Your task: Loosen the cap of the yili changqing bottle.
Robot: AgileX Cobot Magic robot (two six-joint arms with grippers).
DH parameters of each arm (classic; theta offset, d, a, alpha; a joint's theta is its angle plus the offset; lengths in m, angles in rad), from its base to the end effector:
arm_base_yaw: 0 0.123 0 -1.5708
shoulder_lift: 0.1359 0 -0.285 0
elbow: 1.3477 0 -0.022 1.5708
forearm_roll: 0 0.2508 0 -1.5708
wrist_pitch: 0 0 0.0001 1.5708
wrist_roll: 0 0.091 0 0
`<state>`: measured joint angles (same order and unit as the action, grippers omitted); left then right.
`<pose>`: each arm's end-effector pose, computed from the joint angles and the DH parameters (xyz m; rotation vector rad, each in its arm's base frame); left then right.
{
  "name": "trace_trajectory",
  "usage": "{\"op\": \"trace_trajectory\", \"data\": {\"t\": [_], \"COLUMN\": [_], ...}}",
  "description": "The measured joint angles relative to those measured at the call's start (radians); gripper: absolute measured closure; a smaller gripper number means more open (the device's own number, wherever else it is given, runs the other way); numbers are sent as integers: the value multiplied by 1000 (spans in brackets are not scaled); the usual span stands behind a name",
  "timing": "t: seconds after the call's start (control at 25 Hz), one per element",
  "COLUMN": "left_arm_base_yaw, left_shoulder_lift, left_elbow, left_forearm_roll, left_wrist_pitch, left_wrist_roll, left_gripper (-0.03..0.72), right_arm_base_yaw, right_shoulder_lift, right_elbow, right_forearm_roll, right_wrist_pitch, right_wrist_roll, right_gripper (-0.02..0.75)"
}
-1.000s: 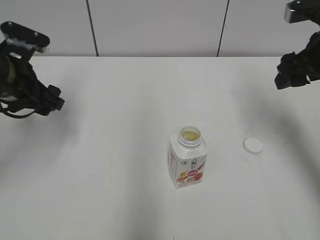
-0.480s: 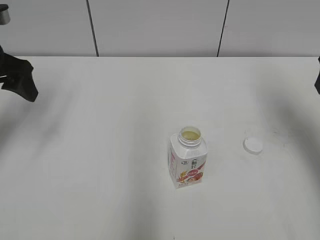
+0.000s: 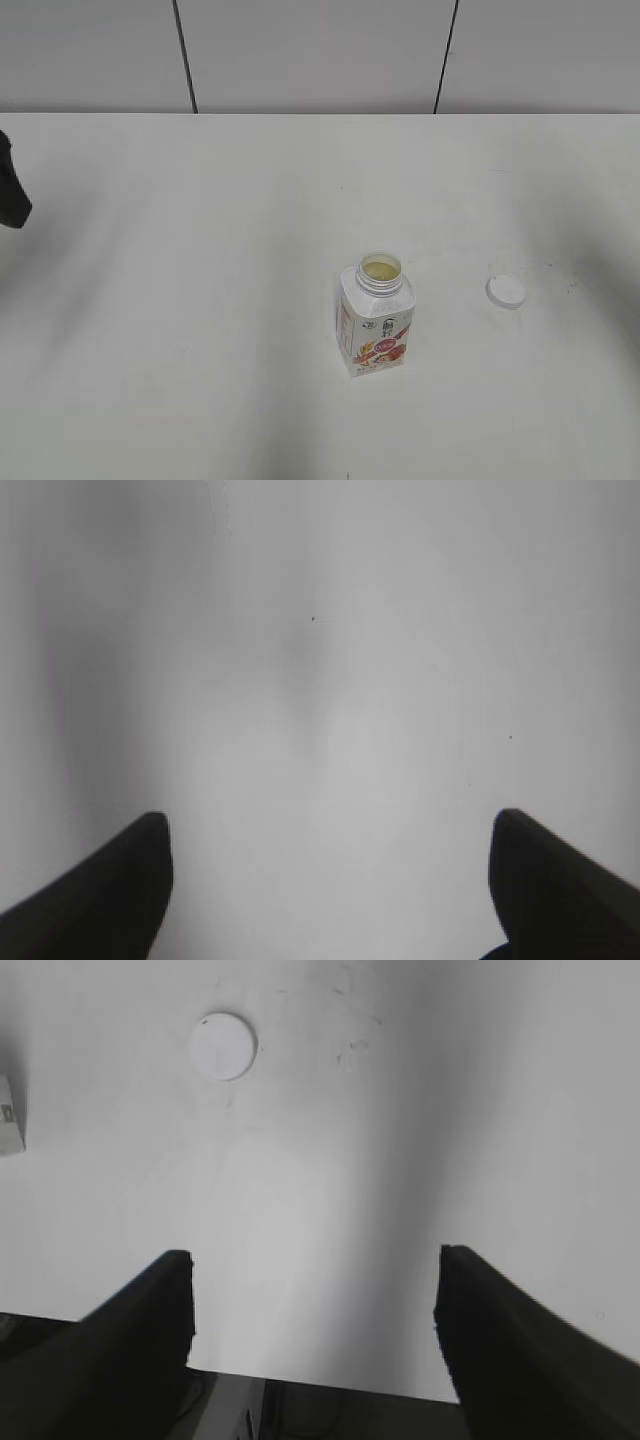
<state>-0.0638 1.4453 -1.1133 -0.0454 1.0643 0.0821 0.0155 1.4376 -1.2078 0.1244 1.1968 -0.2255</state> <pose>0.2743 -0.0211 0.2807 0.1857 2.8730 -0.0579 0.2728 0.0147 0.3062 -0.3020 2.8801 0.1393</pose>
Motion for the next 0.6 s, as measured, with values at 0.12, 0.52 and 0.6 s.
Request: {"op": "trace_trajectory", "data": {"t": [0.12,0.52,0.6], "left_arm_base_yaw": [0,0,0], "left_shoulder_lift": [-116,-527,-605], "left_elbow": [92,423,489], "left_forearm_roll": [7,25,27], "left_wrist_pitch": [-27,-147,-166], "left_wrist_roll": [-6,-34,-53], "left_gripper": [102,102,102], "right_arm_base_yaw": [0,0,0], "right_shoulder_lift": [-110,-472,-541], "right_elbow": [82,419,481], "right_forearm_roll": [0,22,23], "right_wrist_pitch": [-23,-160,-190], "right_wrist_roll": [-15,-19,-19], "right_gripper": [146,146,146]}}
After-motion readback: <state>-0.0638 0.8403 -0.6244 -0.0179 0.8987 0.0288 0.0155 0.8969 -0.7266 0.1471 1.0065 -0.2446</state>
